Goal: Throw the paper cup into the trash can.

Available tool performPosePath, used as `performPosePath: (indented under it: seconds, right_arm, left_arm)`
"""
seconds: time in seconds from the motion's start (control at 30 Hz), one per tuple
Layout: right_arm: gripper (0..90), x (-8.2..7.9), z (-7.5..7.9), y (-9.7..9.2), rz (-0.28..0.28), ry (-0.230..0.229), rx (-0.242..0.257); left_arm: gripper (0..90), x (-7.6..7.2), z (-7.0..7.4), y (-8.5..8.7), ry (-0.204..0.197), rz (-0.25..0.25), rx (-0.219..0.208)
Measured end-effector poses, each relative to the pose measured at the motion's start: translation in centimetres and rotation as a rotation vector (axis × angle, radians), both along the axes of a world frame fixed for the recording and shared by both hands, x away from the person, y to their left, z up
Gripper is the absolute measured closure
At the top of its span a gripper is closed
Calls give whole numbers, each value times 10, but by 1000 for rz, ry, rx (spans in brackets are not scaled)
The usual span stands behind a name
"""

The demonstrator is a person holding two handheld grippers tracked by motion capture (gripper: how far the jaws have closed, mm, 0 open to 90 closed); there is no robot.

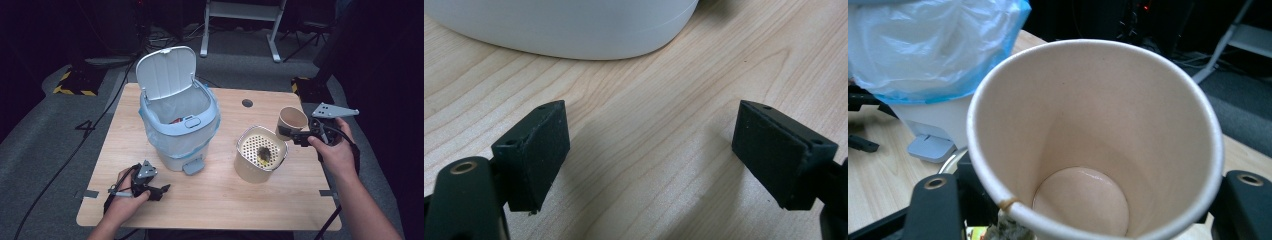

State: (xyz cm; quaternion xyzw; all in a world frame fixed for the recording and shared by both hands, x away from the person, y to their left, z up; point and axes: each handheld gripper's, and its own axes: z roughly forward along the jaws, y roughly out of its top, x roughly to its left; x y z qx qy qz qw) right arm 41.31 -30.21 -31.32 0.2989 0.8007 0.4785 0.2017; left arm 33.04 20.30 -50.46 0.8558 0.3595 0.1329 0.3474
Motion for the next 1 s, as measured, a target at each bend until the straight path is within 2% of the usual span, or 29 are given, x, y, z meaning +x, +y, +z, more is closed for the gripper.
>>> performPosePath:
  seconds: [0.23, 0.53, 0.63, 0.77, 1.0]
  right_arm:
    - [306, 5, 12, 12, 29, -13, -23]
    - [306, 15, 33, 33, 63, -22, -13]
    - [305, 17, 38, 42, 84, -23, 1]
    - [306, 23, 43, 58, 119, -22, 48]
    - [305, 35, 52, 89, 167, -27, 66]
  left_arm:
    - [154, 0, 0, 0, 0, 0, 0]
    - [155, 0, 0, 0, 2, -1, -3]
    - [154, 0, 0, 0, 1, -1, -1]
    - [157, 0, 0, 0, -1, 1, 1]
    - [159, 0, 0, 0, 0, 2, -1]
